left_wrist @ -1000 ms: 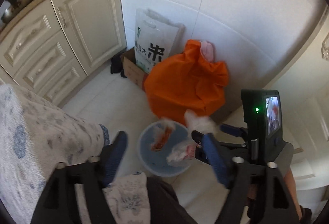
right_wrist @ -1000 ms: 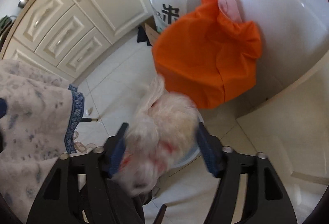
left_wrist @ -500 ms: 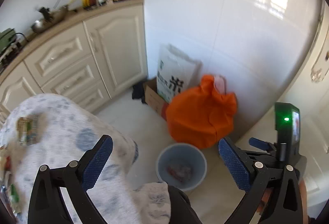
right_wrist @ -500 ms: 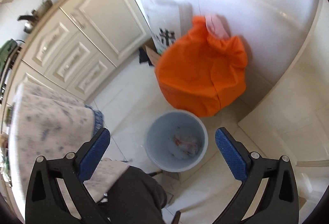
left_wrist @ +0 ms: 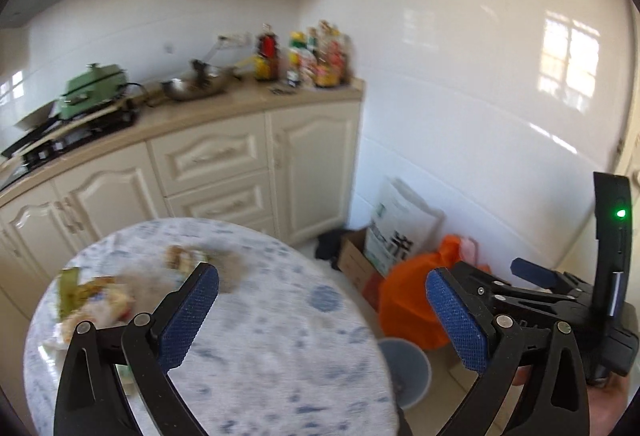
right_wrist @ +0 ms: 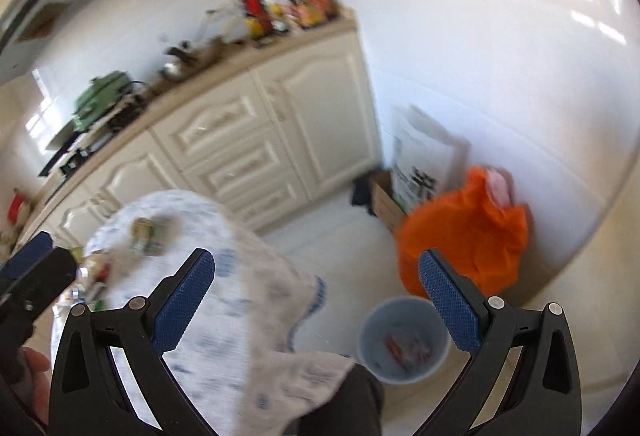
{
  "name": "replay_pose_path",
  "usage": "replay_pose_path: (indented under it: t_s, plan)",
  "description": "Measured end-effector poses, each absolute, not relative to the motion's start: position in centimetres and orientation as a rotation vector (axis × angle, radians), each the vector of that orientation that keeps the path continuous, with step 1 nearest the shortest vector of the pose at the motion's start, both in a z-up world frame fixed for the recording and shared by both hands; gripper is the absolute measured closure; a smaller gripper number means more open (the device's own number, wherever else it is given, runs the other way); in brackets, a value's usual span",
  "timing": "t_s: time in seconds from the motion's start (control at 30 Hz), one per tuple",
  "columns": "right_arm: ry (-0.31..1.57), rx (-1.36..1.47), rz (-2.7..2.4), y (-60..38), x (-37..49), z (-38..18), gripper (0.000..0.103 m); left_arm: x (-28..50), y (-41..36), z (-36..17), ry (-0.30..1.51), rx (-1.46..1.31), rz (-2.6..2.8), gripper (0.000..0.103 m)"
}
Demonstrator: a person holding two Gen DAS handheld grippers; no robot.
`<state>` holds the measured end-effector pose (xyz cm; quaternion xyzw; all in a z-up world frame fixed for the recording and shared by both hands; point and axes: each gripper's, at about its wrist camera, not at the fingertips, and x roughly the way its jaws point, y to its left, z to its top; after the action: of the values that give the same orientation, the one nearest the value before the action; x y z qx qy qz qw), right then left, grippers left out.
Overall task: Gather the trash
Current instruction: 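Return both tools to the table above the remaining trash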
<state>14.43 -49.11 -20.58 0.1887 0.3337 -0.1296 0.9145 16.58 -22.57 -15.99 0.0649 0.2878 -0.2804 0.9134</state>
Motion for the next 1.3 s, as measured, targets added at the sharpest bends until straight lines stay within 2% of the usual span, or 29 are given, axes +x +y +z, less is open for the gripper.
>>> replay_pose_path:
  t_s: [0.33, 0.67, 1.03, 1.3]
  plan:
    - [0.613, 0.258, -0.139, -40.5, 16.9, -15.5, 0.0, 12.1, -11.7, -12.9, 0.516, 0.035, -0.406, 0.001]
    - [0.568, 0.154, -0.016, -33.0, 17.6, -13.3, 0.0, 8.3, -4.0, -11.9, 0.479, -0.037, -0.242, 0.001]
    - [0.625, 0.075, 0.109, -26.3, 20.0, -15.3, 0.0, 4.3, 0.2, -14.4, 0.511, -0.042, -0.095, 0.001]
    - [0.715, 0.055, 0.117, -25.1, 22.5, -18.7, 0.0, 7.4, 1.8, -17.0, 0.615, -0.074, -0.041, 0.001]
